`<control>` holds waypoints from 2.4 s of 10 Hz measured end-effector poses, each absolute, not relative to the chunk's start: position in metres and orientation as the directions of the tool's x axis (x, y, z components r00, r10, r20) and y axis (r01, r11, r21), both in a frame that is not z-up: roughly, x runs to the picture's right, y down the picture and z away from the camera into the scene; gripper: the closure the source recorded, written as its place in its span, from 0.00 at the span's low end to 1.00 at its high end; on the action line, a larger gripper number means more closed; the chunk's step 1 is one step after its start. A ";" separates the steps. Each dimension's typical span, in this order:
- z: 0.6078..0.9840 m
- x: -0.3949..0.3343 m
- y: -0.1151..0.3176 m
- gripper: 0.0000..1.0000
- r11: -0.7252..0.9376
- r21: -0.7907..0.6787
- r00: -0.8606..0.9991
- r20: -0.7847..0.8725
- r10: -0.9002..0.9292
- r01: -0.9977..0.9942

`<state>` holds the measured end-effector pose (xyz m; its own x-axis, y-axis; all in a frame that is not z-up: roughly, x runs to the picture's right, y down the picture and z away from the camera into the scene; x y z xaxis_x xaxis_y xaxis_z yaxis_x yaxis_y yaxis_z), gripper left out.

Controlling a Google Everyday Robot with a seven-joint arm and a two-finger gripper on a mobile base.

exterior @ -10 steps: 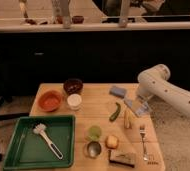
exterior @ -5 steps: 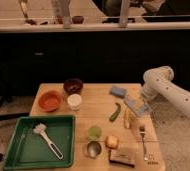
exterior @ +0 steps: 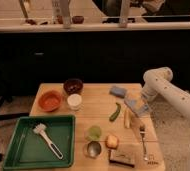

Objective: Wipe red bowl with towel

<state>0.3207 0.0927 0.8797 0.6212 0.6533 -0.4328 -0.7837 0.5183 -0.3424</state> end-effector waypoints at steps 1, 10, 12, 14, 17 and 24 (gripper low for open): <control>0.884 0.321 0.092 0.20 0.523 -0.348 0.628 -0.430 0.649 -0.779; 0.905 0.369 0.109 0.20 0.474 -0.358 0.594 -0.471 0.652 -0.804; 0.909 0.374 0.116 0.20 0.467 -0.368 0.594 -0.484 0.643 -0.804; 0.914 0.371 0.119 0.20 0.473 -0.385 0.610 -0.485 0.627 -0.793; 0.917 0.360 0.120 0.20 0.490 -0.405 0.635 -0.477 0.607 -0.772; 0.929 0.335 0.130 0.51 0.554 -0.444 0.709 -0.461 0.534 -0.705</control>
<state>0.3345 0.1302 0.9288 0.7091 0.5339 -0.4607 -0.7049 0.5535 -0.4435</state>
